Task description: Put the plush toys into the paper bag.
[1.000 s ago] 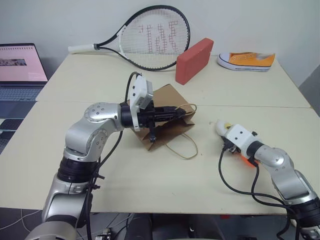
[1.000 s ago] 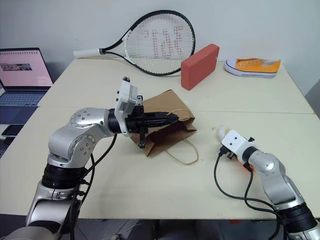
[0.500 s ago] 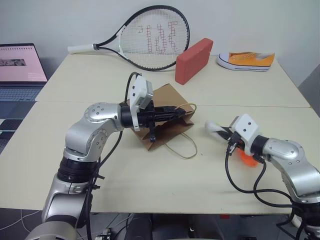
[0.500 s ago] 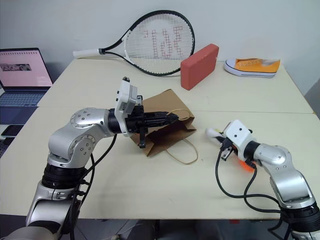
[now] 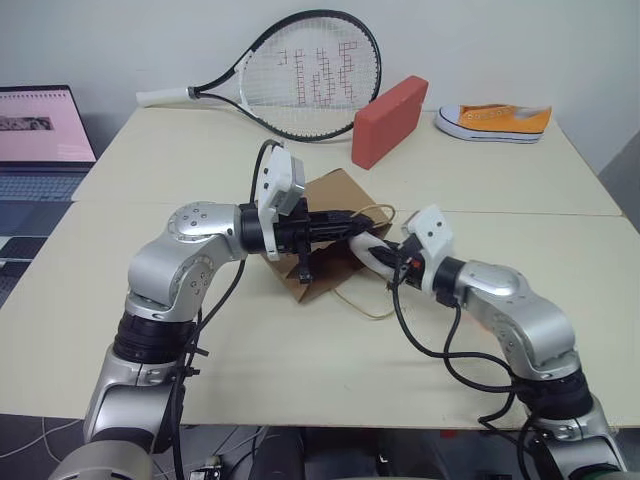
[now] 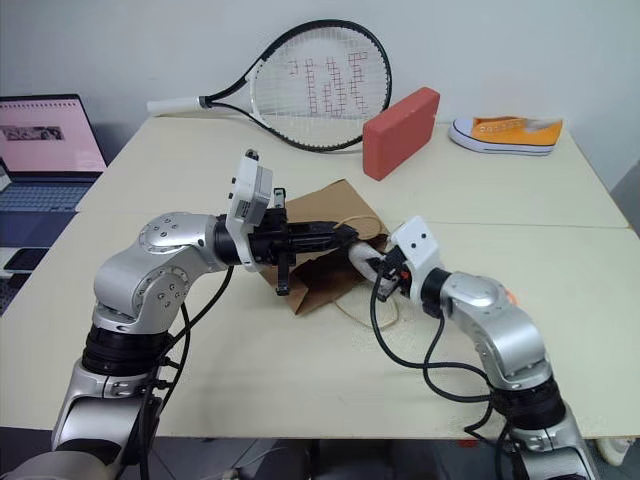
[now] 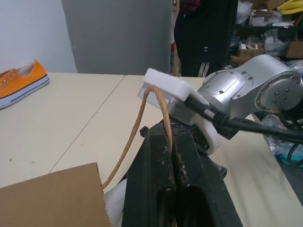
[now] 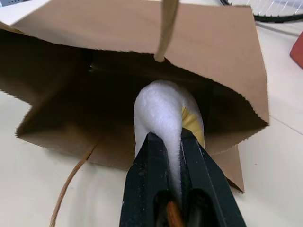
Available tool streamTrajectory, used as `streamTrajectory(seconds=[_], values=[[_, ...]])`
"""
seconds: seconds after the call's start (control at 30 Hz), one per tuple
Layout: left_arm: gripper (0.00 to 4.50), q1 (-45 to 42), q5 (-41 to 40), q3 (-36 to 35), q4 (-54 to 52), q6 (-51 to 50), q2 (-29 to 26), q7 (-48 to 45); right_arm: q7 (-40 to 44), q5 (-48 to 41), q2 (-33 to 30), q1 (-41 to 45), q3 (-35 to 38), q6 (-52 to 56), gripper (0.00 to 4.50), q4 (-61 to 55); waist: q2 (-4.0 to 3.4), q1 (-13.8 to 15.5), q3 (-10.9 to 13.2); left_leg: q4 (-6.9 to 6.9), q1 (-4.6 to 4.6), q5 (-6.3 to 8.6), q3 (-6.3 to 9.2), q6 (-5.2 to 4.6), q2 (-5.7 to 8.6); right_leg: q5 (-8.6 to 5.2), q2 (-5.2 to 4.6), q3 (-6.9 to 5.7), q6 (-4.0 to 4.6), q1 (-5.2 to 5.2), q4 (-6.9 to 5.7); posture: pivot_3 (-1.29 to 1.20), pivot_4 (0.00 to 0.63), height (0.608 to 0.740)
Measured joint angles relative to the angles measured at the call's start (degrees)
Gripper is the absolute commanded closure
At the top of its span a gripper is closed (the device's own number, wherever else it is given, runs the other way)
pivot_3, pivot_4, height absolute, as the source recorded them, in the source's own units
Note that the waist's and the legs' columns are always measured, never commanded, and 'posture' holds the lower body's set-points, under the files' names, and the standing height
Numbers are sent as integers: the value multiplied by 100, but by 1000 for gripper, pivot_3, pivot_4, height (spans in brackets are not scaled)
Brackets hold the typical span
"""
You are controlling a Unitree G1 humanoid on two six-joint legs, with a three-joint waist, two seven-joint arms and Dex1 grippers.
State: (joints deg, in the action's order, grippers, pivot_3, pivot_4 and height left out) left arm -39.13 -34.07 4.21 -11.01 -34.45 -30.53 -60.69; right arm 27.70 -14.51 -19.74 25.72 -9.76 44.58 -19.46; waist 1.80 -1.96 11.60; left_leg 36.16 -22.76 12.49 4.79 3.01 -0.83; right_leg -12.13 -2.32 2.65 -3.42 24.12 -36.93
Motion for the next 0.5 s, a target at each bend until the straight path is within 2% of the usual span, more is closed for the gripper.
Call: streamTrajectory(seconds=[0.37,0.47,0.5], values=[[4500,8,-164,2,-71,-56,-5,-3,-664,590,999,266,-254,-1119,4477,1148,-1,-9,0,0,0,0,1,0,0,1,0,-1,0,1,-2,0,150,740],[4500,10,-184,2,-70,-65,-7,-10,-802,690,1196,314,-251,-1385,3696,1440,-1,-11,0,-1,0,0,1,0,0,1,0,-1,0,1,-2,0,150,740],[4500,11,-186,3,-70,-74,-7,-12,-850,720,1247,313,-250,-1466,3300,1557,-1,-12,0,-1,0,0,1,0,0,1,0,-1,0,1,-2,0,150,740]])
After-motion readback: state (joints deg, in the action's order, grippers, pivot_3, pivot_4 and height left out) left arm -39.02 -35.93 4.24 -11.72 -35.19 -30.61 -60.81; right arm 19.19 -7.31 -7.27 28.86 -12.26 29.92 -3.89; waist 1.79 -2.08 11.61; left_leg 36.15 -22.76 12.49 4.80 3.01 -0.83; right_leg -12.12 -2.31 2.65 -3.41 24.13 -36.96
